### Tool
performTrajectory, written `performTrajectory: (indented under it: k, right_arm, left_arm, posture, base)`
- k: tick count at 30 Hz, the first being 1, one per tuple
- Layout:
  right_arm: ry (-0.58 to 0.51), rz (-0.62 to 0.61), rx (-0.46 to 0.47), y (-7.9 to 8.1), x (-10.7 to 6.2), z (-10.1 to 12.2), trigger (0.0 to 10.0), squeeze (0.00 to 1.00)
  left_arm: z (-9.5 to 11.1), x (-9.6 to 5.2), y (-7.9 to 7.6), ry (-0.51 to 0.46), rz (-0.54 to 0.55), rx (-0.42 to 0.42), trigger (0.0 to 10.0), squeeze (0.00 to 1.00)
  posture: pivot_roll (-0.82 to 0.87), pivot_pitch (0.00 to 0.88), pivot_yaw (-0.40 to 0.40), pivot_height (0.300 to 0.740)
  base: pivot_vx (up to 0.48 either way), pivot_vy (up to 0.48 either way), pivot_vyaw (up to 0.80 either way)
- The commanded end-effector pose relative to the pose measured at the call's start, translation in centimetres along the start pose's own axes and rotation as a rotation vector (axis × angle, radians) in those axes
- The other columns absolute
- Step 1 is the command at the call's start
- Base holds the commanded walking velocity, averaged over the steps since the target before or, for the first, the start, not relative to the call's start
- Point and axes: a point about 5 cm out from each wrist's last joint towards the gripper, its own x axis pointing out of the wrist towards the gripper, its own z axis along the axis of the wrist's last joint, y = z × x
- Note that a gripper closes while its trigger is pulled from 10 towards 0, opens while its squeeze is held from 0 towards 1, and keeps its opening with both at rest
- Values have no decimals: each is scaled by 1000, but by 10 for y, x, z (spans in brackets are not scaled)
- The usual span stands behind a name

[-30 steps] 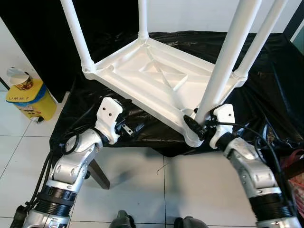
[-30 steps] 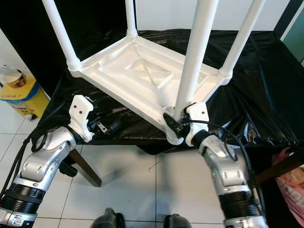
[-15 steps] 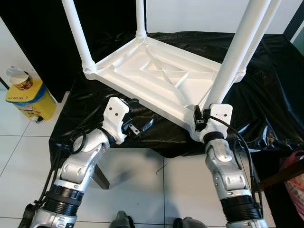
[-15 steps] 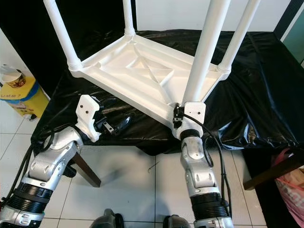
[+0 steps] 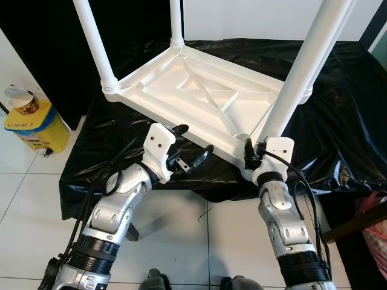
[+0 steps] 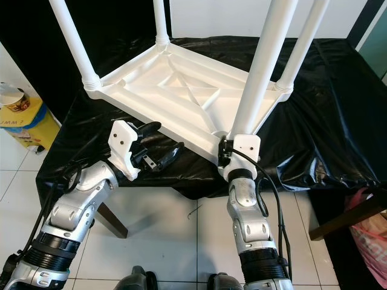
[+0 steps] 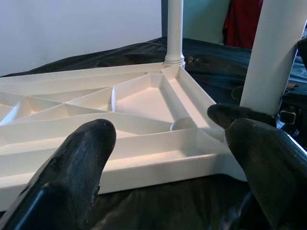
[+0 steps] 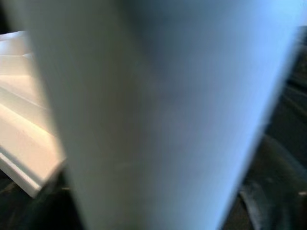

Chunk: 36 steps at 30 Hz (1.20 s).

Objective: Building children table

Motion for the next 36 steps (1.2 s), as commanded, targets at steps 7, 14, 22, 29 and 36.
performTrajectory:
  k: [7,14,22,29,36]
  right_arm:
    - [-45,142,40,-19,-2,7,10000,333]
    - [-81,318,25,-24,0,15,10000,0]
    - [-53,599,-31,-17,8,16,10000,0]
    - [-11,759,-93,-12,20,12,4431,0]
    - [14,770,-113,-17,23,6,0,0]
  left_arm:
    - [1,1,-2,4,95,20,10000,0]
    - [1,0,-2,16,111,18,10000,0]
    - [2,0,-3,10,118,19,10000,0]
    - [3,-2,-3,11,127,23,10000,0]
    - [3,-6,-1,9,166,35,10000,0]
  posture:
    - [19,100,-12,740]
    - [21,100,-18,740]
    - [30,91,-24,740]
    - [44,87,-38,740]
    - [59,89,-61,740]
  base:
    - [0,0,0]
    - [0,0,0]
    - [0,0,0]
    - [0,0,0]
    - [0,0,0]
